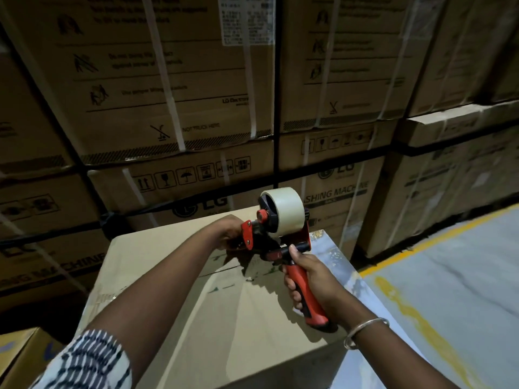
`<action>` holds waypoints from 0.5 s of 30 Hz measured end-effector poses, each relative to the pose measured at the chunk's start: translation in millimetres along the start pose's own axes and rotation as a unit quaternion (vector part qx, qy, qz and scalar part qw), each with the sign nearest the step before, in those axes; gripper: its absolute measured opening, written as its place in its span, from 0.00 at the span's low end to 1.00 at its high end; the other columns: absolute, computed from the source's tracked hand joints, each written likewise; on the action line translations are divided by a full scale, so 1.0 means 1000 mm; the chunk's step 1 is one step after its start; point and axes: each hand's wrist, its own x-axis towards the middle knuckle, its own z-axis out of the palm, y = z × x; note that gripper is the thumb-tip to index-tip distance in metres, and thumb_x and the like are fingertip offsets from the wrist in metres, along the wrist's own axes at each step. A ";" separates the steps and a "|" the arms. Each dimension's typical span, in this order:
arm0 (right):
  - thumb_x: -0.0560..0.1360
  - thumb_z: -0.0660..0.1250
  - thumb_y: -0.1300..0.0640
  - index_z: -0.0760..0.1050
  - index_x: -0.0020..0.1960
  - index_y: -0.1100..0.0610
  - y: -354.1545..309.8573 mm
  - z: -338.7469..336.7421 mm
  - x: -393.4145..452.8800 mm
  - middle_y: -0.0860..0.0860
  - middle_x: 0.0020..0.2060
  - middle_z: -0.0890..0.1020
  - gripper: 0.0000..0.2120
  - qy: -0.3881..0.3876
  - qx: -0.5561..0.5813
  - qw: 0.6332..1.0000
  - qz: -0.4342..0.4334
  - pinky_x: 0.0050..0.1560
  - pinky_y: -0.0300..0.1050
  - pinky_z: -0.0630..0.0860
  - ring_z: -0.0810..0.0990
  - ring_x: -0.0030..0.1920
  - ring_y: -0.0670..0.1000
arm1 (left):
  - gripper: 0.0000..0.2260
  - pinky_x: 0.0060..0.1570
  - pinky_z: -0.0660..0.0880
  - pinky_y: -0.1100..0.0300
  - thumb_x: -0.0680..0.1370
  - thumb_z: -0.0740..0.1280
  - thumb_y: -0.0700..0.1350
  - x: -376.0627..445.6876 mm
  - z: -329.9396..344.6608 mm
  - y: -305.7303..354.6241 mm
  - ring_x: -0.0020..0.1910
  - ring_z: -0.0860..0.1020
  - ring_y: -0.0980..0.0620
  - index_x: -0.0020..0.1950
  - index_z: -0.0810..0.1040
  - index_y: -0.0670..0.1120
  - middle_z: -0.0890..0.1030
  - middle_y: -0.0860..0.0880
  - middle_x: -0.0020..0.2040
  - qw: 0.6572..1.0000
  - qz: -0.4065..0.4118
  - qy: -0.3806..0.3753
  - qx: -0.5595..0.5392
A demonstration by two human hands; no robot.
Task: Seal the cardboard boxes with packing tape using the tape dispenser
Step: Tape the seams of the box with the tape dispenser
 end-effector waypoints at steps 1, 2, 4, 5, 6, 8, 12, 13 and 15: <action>0.74 0.63 0.34 0.70 0.43 0.60 -0.002 -0.004 0.000 0.54 0.28 0.71 0.27 0.013 0.002 1.000 -0.001 0.25 0.40 0.62 0.66 0.23 0.51 | 0.13 0.25 0.70 0.62 0.73 0.66 0.30 0.004 0.004 0.010 0.23 0.73 0.49 0.31 0.73 0.40 0.73 0.43 0.28 1.000 0.005 0.000 0.012; 0.74 0.63 0.34 0.69 0.44 0.60 -0.003 -0.008 0.001 0.54 0.28 0.71 0.27 0.022 0.002 1.000 -0.005 0.25 0.40 0.63 0.66 0.23 0.51 | 0.13 0.24 0.70 0.63 0.74 0.65 0.29 0.012 0.007 0.017 0.22 0.73 0.50 0.31 0.73 0.40 0.73 0.43 0.27 1.000 0.014 0.006 0.024; 0.75 0.63 0.34 0.68 0.45 0.60 -0.006 -0.015 0.003 0.54 0.28 0.72 0.26 0.039 -0.001 0.999 -0.009 0.25 0.40 0.64 0.67 0.23 0.51 | 0.13 0.21 0.70 0.64 0.75 0.64 0.29 0.022 0.014 0.033 0.22 0.74 0.50 0.32 0.74 0.39 0.73 0.43 0.27 0.999 0.022 0.013 0.039; 0.77 0.63 0.35 0.68 0.45 0.59 -0.008 -0.018 0.005 0.54 0.27 0.72 0.25 0.048 -0.003 0.999 -0.011 0.25 0.39 0.64 0.67 0.23 0.51 | 0.14 0.20 0.69 0.65 0.76 0.62 0.29 0.026 0.020 0.039 0.23 0.74 0.49 0.32 0.73 0.39 0.72 0.43 0.28 0.999 0.026 0.010 0.046; 0.78 0.62 0.36 0.68 0.46 0.59 -0.009 -0.021 0.007 0.54 0.27 0.72 0.25 0.057 -0.003 0.998 -0.014 0.25 0.39 0.64 0.67 0.23 0.51 | 0.14 0.19 0.68 0.66 0.77 0.62 0.30 0.033 0.025 0.045 0.22 0.72 0.50 0.32 0.72 0.39 0.71 0.43 0.28 0.998 0.033 0.003 0.053; 0.79 0.61 0.36 0.68 0.45 0.59 -0.014 -0.028 0.012 0.54 0.27 0.72 0.24 0.073 0.000 0.997 -0.015 0.25 0.39 0.63 0.67 0.22 0.51 | 0.15 0.18 0.64 0.66 0.77 0.62 0.31 0.044 0.034 0.058 0.18 0.70 0.52 0.31 0.70 0.40 0.68 0.44 0.27 0.996 0.053 0.010 0.067; 0.79 0.60 0.36 0.69 0.43 0.60 -0.017 -0.042 0.019 0.55 0.27 0.72 0.25 0.073 0.006 0.997 -0.017 0.25 0.39 0.65 0.67 0.23 0.51 | 0.08 0.23 0.72 0.60 0.77 0.67 0.33 0.069 0.038 0.075 0.25 0.76 0.47 0.38 0.78 0.37 0.76 0.42 0.30 0.990 0.071 0.050 0.109; 0.78 0.60 0.36 0.69 0.42 0.60 -0.017 -0.043 0.022 0.55 0.27 0.72 0.25 0.075 0.005 0.997 -0.019 0.25 0.39 0.65 0.67 0.22 0.51 | 0.07 0.25 0.73 0.60 0.77 0.67 0.33 0.074 0.040 0.077 0.28 0.79 0.45 0.39 0.79 0.37 0.77 0.41 0.31 0.990 0.069 0.052 0.112; 0.78 0.61 0.36 0.69 0.42 0.59 -0.018 -0.044 0.028 0.54 0.27 0.72 0.25 0.083 0.006 0.996 -0.023 0.25 0.39 0.65 0.68 0.22 0.51 | 0.06 0.35 0.74 0.57 0.77 0.68 0.36 0.085 0.046 0.083 0.39 0.83 0.42 0.40 0.81 0.37 0.81 0.38 0.37 0.983 0.075 0.073 0.152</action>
